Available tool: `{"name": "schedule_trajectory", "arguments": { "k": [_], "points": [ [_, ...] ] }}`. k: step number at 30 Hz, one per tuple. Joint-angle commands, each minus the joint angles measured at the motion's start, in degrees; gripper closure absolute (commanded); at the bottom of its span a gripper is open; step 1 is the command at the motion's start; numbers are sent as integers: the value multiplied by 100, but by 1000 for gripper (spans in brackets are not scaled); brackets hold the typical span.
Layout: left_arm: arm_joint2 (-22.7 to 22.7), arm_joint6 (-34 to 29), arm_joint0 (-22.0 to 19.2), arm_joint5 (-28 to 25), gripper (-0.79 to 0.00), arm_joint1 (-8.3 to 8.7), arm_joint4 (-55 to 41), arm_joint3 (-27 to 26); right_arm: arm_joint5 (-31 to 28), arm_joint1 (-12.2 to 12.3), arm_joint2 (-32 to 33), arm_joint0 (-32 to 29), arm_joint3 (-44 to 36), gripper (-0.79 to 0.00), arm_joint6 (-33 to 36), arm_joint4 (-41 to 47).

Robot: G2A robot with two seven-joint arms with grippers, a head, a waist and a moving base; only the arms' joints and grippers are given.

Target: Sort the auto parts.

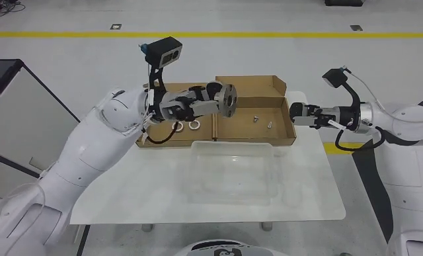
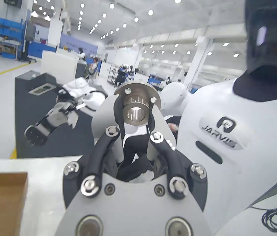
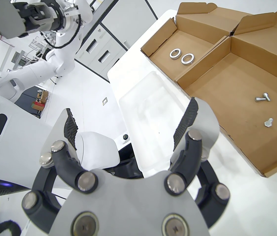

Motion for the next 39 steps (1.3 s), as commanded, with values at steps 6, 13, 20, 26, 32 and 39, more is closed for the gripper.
{"name": "schedule_trajectory", "arguments": {
  "k": [6,13,20,26,32,39],
  "points": [
    [-17,-368,82,50,0,-62,-1752,-248,0,0,0,0,0,-785,0,0],
    [-317,-828,299,509,0,-180,-3093,-579,0,0,0,0,0,-785,0,0],
    [-945,-1631,671,1311,0,-416,-3868,-693,0,0,0,0,0,-785,0,0],
    [-1445,-2433,1000,2114,0,-720,-4434,-751,0,0,0,0,0,-785,0,0],
    [-1911,-2680,1174,2360,0,-1019,-3828,-534,0,0,0,0,0,-785,0,0],
    [-2257,-2440,1184,2120,0,-1228,-2167,-428,0,0,0,0,0,-785,0,0]
  ]
}}
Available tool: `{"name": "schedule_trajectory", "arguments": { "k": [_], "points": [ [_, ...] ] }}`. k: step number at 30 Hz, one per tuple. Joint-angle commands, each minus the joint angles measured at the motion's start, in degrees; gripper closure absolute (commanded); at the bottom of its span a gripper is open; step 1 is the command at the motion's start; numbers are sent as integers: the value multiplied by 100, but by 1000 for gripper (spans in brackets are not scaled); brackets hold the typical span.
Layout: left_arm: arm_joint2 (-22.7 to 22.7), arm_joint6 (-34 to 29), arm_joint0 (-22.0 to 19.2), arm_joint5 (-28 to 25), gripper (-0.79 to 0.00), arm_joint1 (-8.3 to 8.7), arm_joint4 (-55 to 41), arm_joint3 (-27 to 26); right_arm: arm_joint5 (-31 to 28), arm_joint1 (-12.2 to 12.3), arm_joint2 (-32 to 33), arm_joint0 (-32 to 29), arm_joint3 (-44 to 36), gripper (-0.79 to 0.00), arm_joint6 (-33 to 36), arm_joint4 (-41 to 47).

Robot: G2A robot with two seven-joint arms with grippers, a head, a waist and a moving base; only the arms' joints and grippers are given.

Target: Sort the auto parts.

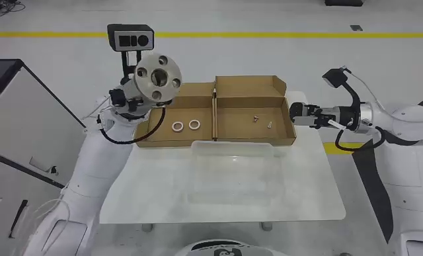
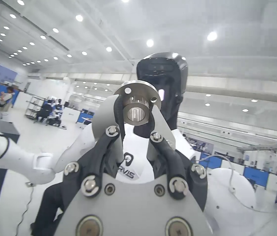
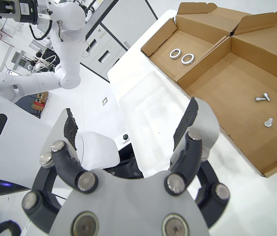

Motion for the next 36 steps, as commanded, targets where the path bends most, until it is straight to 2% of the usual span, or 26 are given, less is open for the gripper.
{"name": "schedule_trajectory", "arguments": {
  "k": [1,3,6,10,17,26,29,36],
  "points": [
    [-67,120,-27,-118,0,-27,695,-40,0,0,0,0,0,-785,0,0],
    [-65,249,-36,-246,0,-42,1397,-114,0,0,0,0,0,-785,0,0],
    [51,369,8,-366,0,-87,1264,-201,0,0,0,0,0,-785,0,0],
    [72,269,58,-266,0,-153,515,-209,0,0,0,0,0,-785,0,0],
    [-172,-290,219,293,0,-355,-1063,-291,0,0,0,0,0,-785,0,0],
    [-549,-956,388,959,0,-746,-1858,-303,0,0,0,0,0,-785,0,0],
    [-694,-1044,396,1047,0,-866,-1644,-213,0,0,0,0,0,-785,0,0],
    [-923,-884,376,887,0,-1051,-148,0,0,0,0,0,0,-785,0,0]
  ]
}}
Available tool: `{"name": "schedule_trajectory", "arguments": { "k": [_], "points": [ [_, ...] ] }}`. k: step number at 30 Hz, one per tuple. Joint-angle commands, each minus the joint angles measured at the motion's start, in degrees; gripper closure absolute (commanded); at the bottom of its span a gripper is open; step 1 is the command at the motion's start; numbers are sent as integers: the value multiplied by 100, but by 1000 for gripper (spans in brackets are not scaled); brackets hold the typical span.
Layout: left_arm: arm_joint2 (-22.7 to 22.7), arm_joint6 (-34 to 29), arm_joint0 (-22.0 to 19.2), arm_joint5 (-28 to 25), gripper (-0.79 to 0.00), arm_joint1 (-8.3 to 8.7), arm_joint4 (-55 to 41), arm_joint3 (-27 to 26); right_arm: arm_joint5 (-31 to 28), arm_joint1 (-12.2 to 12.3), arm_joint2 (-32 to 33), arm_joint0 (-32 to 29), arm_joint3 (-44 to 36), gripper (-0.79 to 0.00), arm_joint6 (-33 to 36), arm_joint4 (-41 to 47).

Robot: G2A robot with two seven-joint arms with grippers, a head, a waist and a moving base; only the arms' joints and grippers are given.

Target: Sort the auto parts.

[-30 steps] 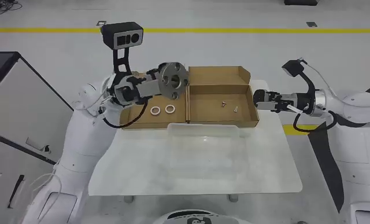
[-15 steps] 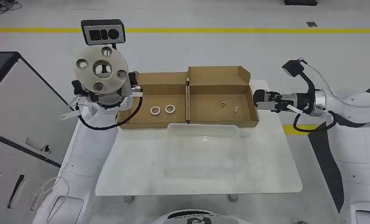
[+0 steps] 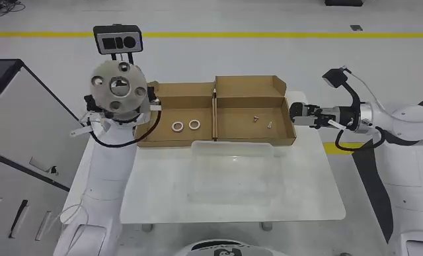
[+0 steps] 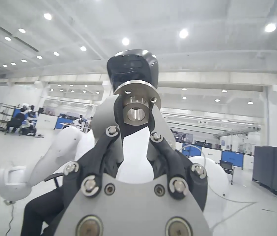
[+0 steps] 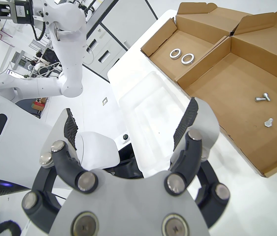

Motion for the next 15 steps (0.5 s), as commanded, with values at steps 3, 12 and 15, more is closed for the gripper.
{"name": "schedule_trajectory", "arguments": {
  "k": [3,12,15],
  "points": [
    [-69,214,-13,-212,0,-58,905,41,0,0,0,0,0,-785,0,0],
    [-4,116,45,-113,0,-191,553,17,0,0,0,0,0,-785,0,0],
    [14,-49,83,53,0,-266,-168,79,0,0,0,0,0,-785,0,0]
  ]
}}
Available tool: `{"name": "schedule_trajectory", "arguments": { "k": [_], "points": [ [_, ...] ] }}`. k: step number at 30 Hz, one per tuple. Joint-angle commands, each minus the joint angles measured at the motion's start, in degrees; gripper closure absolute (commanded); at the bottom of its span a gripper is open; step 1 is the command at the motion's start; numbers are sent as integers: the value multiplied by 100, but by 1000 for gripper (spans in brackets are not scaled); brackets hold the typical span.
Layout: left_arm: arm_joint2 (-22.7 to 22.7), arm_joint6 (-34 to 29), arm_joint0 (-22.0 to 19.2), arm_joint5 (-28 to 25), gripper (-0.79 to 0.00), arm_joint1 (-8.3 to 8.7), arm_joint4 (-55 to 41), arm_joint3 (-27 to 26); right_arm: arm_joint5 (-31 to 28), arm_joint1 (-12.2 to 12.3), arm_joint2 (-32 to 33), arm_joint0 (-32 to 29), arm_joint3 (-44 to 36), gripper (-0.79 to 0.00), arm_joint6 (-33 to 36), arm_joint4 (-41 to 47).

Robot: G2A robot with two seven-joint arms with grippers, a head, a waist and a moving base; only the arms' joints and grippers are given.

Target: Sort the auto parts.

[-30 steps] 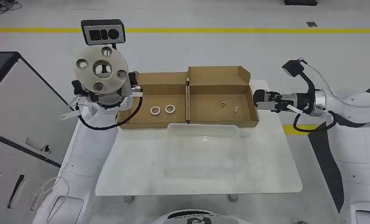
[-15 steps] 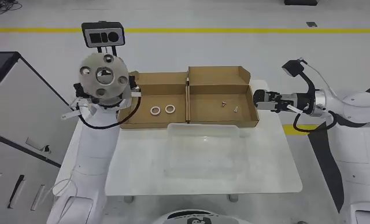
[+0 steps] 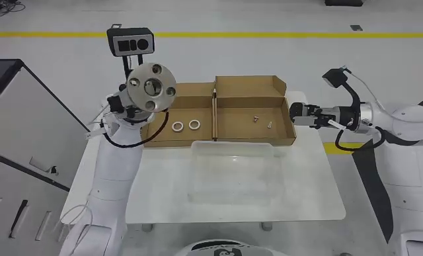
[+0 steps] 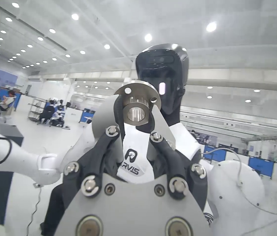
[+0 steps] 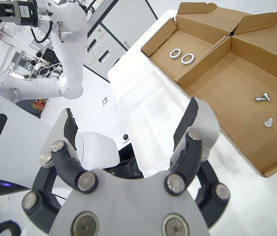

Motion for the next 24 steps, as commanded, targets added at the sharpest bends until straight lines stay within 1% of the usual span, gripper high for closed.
{"name": "schedule_trajectory", "arguments": {
  "k": [1,4,8,24],
  "points": [
    [11,-84,21,87,0,-48,-456,53,0,0,0,0,0,-785,0,0],
    [7,-139,14,142,0,-116,-619,150,0,0,0,0,0,-785,0,0],
    [41,-114,6,117,0,-200,-568,215,0,0,0,0,0,-785,0,0],
    [42,-119,4,122,0,-205,-553,209,0,0,0,0,0,-785,0,0]
  ]
}}
